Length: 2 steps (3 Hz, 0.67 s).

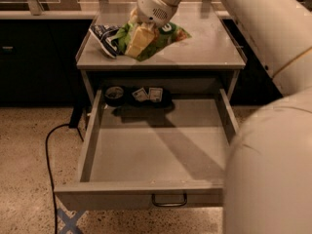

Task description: Pick green rice chip bag from top drawer and place on counter

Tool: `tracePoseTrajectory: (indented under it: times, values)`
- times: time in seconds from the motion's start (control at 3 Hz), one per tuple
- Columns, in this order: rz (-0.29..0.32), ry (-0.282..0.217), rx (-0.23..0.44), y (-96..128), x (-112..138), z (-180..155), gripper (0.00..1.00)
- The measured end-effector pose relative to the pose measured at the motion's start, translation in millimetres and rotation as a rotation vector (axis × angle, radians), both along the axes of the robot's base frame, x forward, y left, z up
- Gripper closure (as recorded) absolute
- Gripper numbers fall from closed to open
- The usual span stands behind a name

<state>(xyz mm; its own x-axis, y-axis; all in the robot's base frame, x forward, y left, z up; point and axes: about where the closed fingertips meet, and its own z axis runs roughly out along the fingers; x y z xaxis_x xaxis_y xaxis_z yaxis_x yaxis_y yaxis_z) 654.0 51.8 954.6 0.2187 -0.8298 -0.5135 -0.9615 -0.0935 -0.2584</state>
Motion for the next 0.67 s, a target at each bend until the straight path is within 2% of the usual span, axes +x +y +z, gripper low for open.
tracePoseTrajectory:
  times: [0.33, 0.67]
  values:
    - [-0.145, -0.086, -0.126, -29.8, 68.7, 0.7, 1.00]
    - [-0.199, -0.150, -0.127, -48.9, 84.8, 26.3, 1.00]
